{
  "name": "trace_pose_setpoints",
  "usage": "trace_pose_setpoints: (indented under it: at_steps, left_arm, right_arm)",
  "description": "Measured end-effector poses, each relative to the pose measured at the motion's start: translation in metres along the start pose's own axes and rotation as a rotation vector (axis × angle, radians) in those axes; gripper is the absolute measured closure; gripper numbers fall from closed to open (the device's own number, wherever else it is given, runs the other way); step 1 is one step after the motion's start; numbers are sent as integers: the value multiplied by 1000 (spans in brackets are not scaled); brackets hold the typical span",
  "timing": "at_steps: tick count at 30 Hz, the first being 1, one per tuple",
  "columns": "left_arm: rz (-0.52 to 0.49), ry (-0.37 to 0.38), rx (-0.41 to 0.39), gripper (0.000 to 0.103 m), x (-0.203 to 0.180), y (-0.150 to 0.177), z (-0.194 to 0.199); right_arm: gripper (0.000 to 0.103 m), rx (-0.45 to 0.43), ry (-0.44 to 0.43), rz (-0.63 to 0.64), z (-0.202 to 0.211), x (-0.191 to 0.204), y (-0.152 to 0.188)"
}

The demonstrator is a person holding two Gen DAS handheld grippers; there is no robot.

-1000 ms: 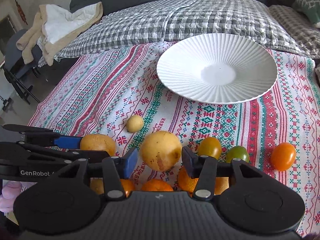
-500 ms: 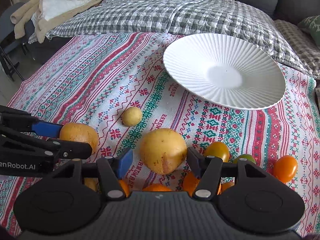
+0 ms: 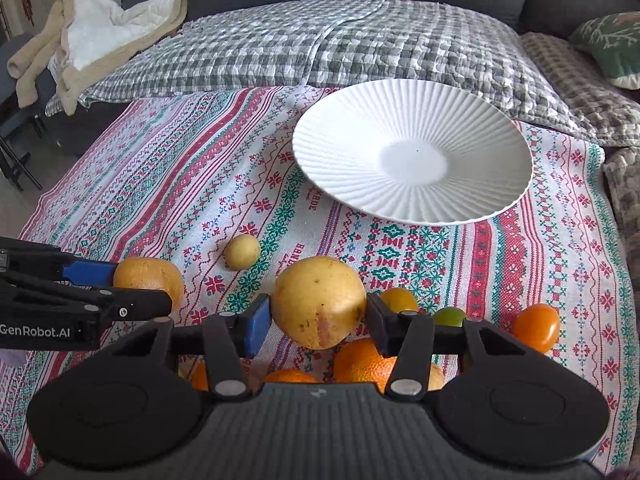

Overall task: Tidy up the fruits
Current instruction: 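Carry both yellow pears onto the white plate and open both tools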

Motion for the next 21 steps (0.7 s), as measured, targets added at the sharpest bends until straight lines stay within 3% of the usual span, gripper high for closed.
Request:
trace_pose_setpoints:
  at_steps: [12,21]
  left_arm:
    - [-49,52,-84,60,-35,-46,-15]
    - [-115,112,-186,60,-48,-88,-53]
  right_arm:
    - [56,-121,-1,-162,23,-45,-29]
    - [56,-175,-15,-119,7,-73,-50]
Point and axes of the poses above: each gripper's, at about its wrist camera, not at the fingertips, and z roughly against the way its jaws point, x to its left, y to its underside, the point moved 3 cm from there along -z, roughly the way its jaws point, and after that the axes turned 4 degrees about -z, right-handed, at the moved point
